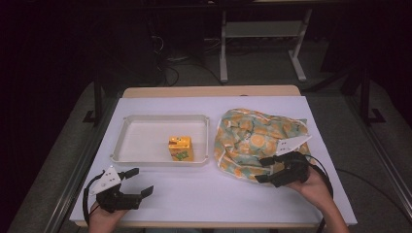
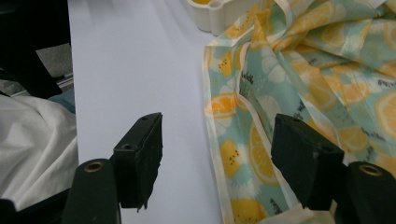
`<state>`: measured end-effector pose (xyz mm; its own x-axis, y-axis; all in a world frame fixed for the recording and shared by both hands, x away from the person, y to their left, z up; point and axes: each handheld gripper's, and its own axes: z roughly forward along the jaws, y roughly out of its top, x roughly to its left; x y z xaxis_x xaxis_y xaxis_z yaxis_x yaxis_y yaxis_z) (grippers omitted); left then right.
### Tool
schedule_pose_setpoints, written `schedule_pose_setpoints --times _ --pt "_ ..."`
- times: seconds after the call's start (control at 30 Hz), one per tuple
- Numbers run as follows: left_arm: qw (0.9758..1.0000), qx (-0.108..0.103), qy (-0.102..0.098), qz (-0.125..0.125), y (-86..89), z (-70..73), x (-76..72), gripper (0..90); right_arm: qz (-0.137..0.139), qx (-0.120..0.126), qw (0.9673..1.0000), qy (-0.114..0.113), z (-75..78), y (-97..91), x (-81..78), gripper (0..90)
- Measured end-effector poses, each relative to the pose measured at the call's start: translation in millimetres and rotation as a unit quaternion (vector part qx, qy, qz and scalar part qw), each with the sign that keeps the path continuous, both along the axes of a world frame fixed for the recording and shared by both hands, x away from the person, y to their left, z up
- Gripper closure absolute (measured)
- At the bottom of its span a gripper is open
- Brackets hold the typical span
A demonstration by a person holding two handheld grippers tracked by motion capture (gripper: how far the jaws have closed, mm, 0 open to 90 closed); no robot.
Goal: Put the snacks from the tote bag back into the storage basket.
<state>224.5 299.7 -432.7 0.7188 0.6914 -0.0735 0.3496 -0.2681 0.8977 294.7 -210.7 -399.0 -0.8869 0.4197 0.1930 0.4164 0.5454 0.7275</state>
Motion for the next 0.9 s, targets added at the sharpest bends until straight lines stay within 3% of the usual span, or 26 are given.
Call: schedule_pose_setpoints --times 0.53,0.9 --pt "1.0000 0.007 -0.001 -0.005 -0.1 0.2 0.5 14.9 -0.025 0.010 0.9996 -0.002 -13.0 -20.6 -17.9 32.7" --pt "0.9999 0.008 -0.002 -0.007 -0.3 1.0 -0.2 14.9 -0.035 0.015 0.9993 -0.005 -16.8 -24.5 -28.6 30.3"
